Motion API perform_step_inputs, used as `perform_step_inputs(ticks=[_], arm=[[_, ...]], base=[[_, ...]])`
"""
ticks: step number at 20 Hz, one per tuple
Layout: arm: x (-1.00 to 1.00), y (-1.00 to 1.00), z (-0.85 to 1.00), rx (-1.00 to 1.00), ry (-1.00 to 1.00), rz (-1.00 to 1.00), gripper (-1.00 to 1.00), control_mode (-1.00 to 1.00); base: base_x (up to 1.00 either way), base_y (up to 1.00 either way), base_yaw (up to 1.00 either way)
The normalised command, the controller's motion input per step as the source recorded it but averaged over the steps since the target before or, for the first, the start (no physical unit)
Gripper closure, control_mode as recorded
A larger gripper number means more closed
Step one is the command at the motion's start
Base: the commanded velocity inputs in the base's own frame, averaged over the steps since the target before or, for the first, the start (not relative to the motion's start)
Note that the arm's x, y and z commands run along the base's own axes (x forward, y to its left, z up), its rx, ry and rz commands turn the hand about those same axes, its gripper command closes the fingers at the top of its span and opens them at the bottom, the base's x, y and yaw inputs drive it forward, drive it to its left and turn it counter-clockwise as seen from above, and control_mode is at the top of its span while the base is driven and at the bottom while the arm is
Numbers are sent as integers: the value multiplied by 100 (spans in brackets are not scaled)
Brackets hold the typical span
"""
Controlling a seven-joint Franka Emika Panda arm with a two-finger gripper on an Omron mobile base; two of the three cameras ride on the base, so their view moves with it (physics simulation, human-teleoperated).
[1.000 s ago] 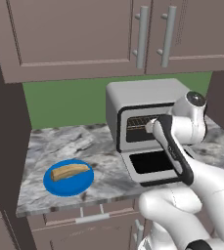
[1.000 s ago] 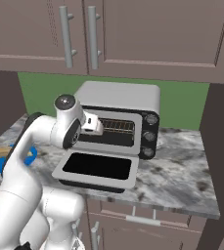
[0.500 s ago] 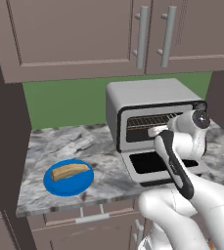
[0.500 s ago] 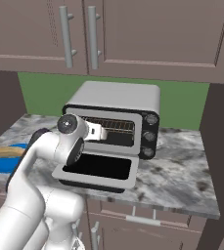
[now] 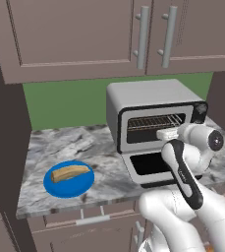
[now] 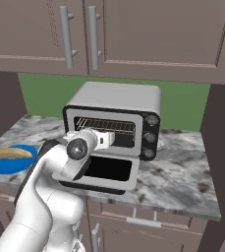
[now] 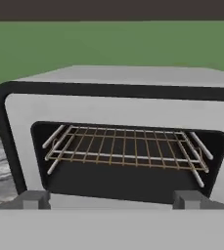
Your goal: Pull the toaster oven rack outwards. Pick up the baguette from the plate and place it on the toaster oven rack. Close the toaster oven door fully and set the temperature to the lowest setting.
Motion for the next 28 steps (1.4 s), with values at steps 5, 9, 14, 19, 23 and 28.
perform_step_inputs(ticks=[5, 9, 14, 19, 23, 28], arm=[[5, 0, 0, 4, -43, 8, -100, -100], [0, 0, -25, 0, -6, 3, -100, -100], [5, 0, -13, 0, -1, 0, -100, -100], [17, 0, -12, 0, -4, 0, -100, -100], [23, 0, -17, 0, 0, 0, -100, -100], [38, 12, -6, 0, 2, 0, -100, -100]], base=[[0, 0, 0], [0, 0, 0], [0, 0, 0], [0, 0, 0], [0, 0, 0], [0, 0, 0]])
